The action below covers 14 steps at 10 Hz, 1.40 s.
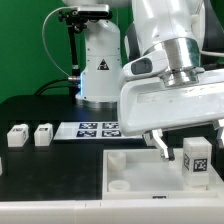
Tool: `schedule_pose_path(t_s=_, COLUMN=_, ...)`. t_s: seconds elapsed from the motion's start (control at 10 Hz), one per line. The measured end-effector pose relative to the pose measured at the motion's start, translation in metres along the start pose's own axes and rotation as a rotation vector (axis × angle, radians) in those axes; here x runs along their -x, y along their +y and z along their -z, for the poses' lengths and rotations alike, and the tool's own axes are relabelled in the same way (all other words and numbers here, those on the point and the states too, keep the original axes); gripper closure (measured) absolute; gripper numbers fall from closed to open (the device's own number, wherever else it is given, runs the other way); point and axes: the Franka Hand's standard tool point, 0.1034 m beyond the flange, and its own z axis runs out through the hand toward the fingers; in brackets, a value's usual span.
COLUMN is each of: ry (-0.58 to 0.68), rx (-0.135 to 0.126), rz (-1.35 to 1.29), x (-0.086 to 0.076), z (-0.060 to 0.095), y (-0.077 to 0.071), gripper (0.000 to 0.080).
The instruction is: Assemble one leg
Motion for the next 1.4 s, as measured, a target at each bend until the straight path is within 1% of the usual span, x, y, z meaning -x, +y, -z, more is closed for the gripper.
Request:
schedule_pose_path(t_s=0.1, ry=-0.023, rx=-0.004, rz=-0.017, x=-0.014, z=0.008, y=-0.002, gripper=0.0150)
schedule_pose_path(t_s=0.2, ry=-0.070, rx=-0.011, rz=-0.037, x=-0.021, z=0.012, y=-0.003, gripper=0.0150)
schedule_pose_path(t_s=0.3, ry=-0.063, rx=-0.009, rz=-0.058, x=-0.032, z=0.015, y=0.000, gripper=0.0150)
schedule_pose_path(t_s=0.4, ry=-0.061, rx=-0.008, rz=-0.061, x=-0.034, z=0.014, y=0.003, gripper=0.0150)
schedule_pose_path(t_s=0.6, ry=-0.067, rx=-0.004, rz=-0.064, x=-0.030, z=0.009, y=0.008, gripper=0.0150)
schedule_pose_path(t_s=0.7, ry=-0.062, rx=0.001, rz=-0.065, x=-0.025, z=0.005, y=0.012, gripper=0.0150)
schedule_pose_path(t_s=0.8, ry=-0.052, rx=0.002, rz=-0.066, x=-0.015, z=0.000, y=0.009, gripper=0.0150)
schedule_pose_path(t_s=1.1, ry=-0.104, rx=-0.008, rz=-0.068, x=-0.012, z=-0.002, y=0.004, gripper=0.0150)
schedule_pose_path(t_s=1.2, ry=-0.259, rx=-0.032, rz=-0.100, x=0.001, z=0.000, y=-0.010, gripper=0.0150)
schedule_pose_path(t_s=1.3, ry=-0.396, rx=-0.049, rz=-0.101, x=0.003, z=0.003, y=-0.013, gripper=0.0150)
schedule_pose_path(t_s=1.4, ry=-0.532, rx=-0.063, rz=-0.110, x=0.003, z=0.005, y=-0.011, gripper=0.0150)
